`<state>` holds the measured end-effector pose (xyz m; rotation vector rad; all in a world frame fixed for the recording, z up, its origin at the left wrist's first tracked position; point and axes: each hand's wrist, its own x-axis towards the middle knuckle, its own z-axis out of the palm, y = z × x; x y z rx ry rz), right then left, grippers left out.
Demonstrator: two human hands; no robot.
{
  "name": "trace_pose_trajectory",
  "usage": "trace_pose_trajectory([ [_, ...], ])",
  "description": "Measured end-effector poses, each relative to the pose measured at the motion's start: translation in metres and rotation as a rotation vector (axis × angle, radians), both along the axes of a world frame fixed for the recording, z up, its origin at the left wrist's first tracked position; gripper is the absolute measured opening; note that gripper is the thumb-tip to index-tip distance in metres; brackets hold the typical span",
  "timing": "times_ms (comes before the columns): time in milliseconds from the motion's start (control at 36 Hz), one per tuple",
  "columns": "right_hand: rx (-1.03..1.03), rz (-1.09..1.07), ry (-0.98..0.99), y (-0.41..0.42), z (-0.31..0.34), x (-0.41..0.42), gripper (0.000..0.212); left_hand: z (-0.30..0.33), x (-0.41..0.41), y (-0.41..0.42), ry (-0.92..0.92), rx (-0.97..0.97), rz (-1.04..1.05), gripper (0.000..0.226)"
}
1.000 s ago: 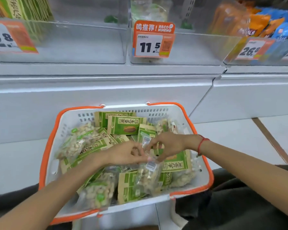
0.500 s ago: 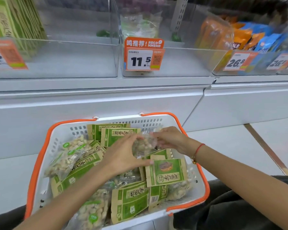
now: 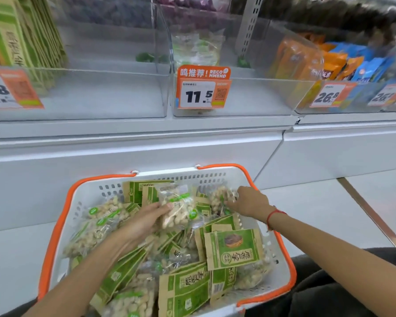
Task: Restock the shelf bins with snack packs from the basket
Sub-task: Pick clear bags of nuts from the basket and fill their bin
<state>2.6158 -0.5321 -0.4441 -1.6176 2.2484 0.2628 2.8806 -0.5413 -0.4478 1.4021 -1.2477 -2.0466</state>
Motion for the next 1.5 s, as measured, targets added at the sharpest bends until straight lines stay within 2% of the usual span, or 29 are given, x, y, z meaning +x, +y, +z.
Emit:
trace_pose_trajectory([
  [56,-0.078,0.044,0.049,0.007,-0.017,0.003,0.037,-0.008,0.007,0.0,0.054,0.072,-0.01,0.039],
  [139,-0.175,0.078,0.067,0.013,-0.033,0.003,0.034,-0.013,0.01,0.0,0.056,0.071,-0.025,0.064],
  [222,-0.131,0.018,-0.007,0.003,-0.029,-0.002,0.021,-0.01,0.009,0.001,0.105,0.077,0.05,0.055],
  [278,-0.097,-0.081,-0.099,-0.009,-0.015,-0.011,0.015,-0.011,0.009,-0.002,0.165,0.092,0.113,0.057],
  [333,-0.105,-0.189,-0.296,-0.02,0.003,-0.023,0.015,-0.011,0.008,-0.006,0.221,0.077,0.162,0.044],
  [389,-0.094,-0.308,-0.541,-0.024,0.021,-0.037,0.006,-0.008,0.008,-0.008,0.208,0.044,0.161,0.043],
  [444,-0.045,-0.401,-0.805,-0.023,0.036,-0.049,0.004,-0.007,0.009,-0.011,0.173,-0.016,0.139,0.062],
  [500,0.054,-0.407,-1.044,-0.021,0.047,-0.06,0.013,-0.007,0.009,-0.012,0.14,-0.073,0.129,0.085],
  [611,0.206,-0.342,-1.297,-0.016,0.064,-0.055,0.036,-0.003,0.002,-0.01,0.083,-0.132,0.152,0.091],
  [639,0.208,-0.318,-1.322,-0.014,0.068,-0.05,0.035,0.0,0.001,-0.009,0.07,-0.139,0.152,0.092],
  [694,0.121,-0.258,-1.288,-0.009,0.072,-0.034,0.026,0.0,-0.001,-0.008,0.053,-0.134,0.14,0.087],
  [750,-0.105,-0.171,-1.195,-0.005,0.074,-0.015,0.026,0.0,-0.003,-0.009,0.068,-0.073,0.11,0.077],
  [833,-0.423,0.148,-1.018,0.006,0.074,0.013,0.034,0.005,-0.008,-0.013,0.127,0.018,0.072,0.049],
  [917,-0.476,0.562,-0.719,0.02,0.069,0.025,0.033,0.01,-0.009,-0.018,0.209,0.092,0.099,0.038],
  [1000,-0.479,0.676,-0.581,0.029,0.066,0.027,0.038,0.012,-0.004,-0.019,0.305,0.187,0.122,0.041],
  [1056,-0.448,0.625,-0.62,0.031,0.066,0.029,0.04,0.013,-0.004,-0.018,0.353,0.214,0.126,0.041],
  [1111,-0.377,0.426,-0.811,0.029,0.067,0.033,0.036,0.015,-0.007,-0.016,0.384,0.203,0.1,0.045],
  [1167,-0.37,0.188,-1.007,0.026,0.067,0.038,0.021,0.016,-0.011,-0.013,0.384,0.185,0.052,0.045],
  [1222,-0.436,0.037,-1.023,0.021,0.067,0.042,0.008,0.016,-0.014,-0.011,0.363,0.163,0.012,0.045],
  [1333,-0.304,-0.132,-1.036,0.017,0.067,0.042,0.064,0.02,-0.019,-0.009,0.355,0.107,-0.084,0.053],
  [1361,-0.29,-0.12,-1.028,0.017,0.064,0.039,0.07,0.023,-0.019,-0.008,0.355,0.108,-0.082,0.06],
  [1417,-0.288,-0.078,-0.992,0.017,0.061,0.035,0.075,0.024,-0.017,-0.008,0.321,0.087,-0.094,0.097],
  [1444,-0.285,-0.056,-0.971,0.016,0.063,0.035,0.076,0.021,-0.016,-0.009,0.295,0.068,-0.107,0.107],
  [1472,-0.279,-0.026,-0.955,0.014,0.064,0.032,0.077,0.021,-0.014,-0.009,0.271,0.049,-0.109,0.106],
  [1500,-0.264,0.011,-0.934,0.011,0.067,0.028,0.077,0.022,-0.013,-0.009,0.262,0.026,-0.099,0.092],
])
